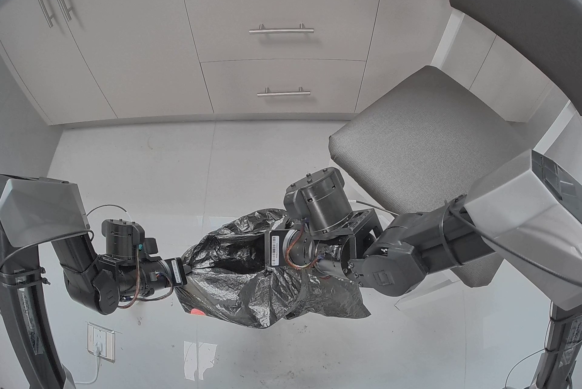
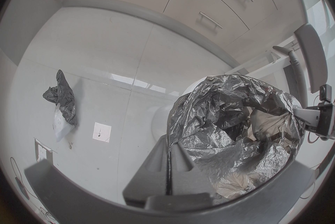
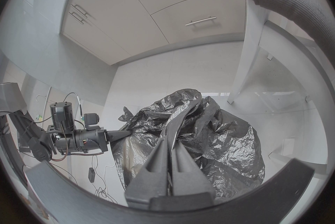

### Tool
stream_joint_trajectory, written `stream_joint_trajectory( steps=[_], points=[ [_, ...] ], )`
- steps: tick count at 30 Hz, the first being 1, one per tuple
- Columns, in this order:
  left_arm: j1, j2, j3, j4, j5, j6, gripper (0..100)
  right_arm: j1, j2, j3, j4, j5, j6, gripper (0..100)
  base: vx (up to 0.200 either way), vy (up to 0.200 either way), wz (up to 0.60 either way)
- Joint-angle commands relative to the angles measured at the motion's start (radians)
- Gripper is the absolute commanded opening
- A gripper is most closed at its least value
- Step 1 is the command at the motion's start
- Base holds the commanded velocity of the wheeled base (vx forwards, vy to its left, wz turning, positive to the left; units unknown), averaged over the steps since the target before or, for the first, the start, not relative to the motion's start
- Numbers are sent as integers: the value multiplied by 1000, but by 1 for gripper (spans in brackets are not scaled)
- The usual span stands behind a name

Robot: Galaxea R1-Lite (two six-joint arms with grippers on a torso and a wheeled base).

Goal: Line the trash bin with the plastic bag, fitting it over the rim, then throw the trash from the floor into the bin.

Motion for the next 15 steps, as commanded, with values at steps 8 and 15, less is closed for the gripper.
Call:
stream_joint_trajectory(
  steps=[8, 15],
  points=[
    [-34, -11, 43, -5, -1, 6, 100, 5, -5, 30, 0, -3, 4, 0, 0, 0, 0],
    [-49, -31, 157, -104, 1, 32, 100, 16, -7, 46, -20, -13, 4, 0, 0, 0, 0]
  ],
)
